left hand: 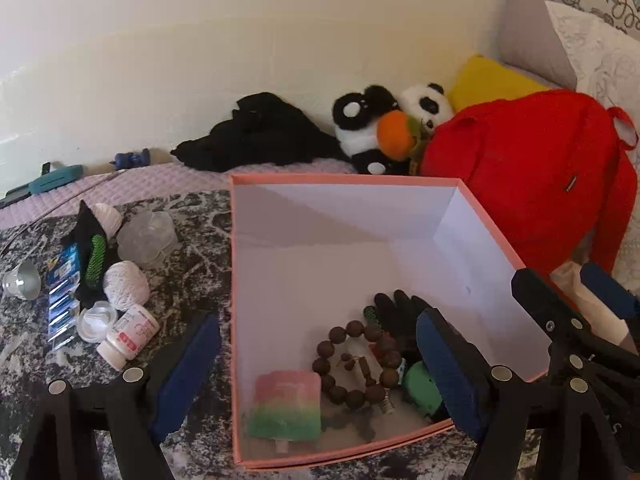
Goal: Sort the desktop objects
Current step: 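Move both tools back over the remaining items on the bed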
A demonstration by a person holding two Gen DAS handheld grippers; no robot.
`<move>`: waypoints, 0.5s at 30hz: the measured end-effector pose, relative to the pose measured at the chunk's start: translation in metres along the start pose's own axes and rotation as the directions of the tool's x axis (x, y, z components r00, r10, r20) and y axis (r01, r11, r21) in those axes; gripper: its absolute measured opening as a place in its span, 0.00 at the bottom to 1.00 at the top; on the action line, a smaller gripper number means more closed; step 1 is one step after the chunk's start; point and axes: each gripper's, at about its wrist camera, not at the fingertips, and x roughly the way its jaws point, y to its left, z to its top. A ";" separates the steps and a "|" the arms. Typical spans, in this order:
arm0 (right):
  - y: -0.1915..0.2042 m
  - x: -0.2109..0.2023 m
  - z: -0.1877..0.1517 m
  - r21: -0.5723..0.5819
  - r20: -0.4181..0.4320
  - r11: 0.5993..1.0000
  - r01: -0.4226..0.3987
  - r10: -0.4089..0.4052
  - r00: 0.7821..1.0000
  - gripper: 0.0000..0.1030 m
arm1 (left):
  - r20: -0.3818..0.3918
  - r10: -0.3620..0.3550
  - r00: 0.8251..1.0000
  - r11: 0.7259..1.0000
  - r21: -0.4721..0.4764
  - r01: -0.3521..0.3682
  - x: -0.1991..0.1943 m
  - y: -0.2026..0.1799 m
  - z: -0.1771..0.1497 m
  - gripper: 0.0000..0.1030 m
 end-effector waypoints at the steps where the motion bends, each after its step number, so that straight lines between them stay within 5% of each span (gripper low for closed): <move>1: 0.002 0.000 0.000 0.002 -0.002 1.000 -0.003 0.003 1.000 0.91 | 0.002 0.004 1.000 1.000 -0.004 -0.004 -0.003 0.003 0.000 0.82; 15: 0.077 -0.007 -0.002 -0.071 0.011 0.994 -0.086 0.087 0.996 0.94 | 0.016 0.115 0.993 0.990 -0.080 -0.113 -0.052 0.078 -0.015 0.82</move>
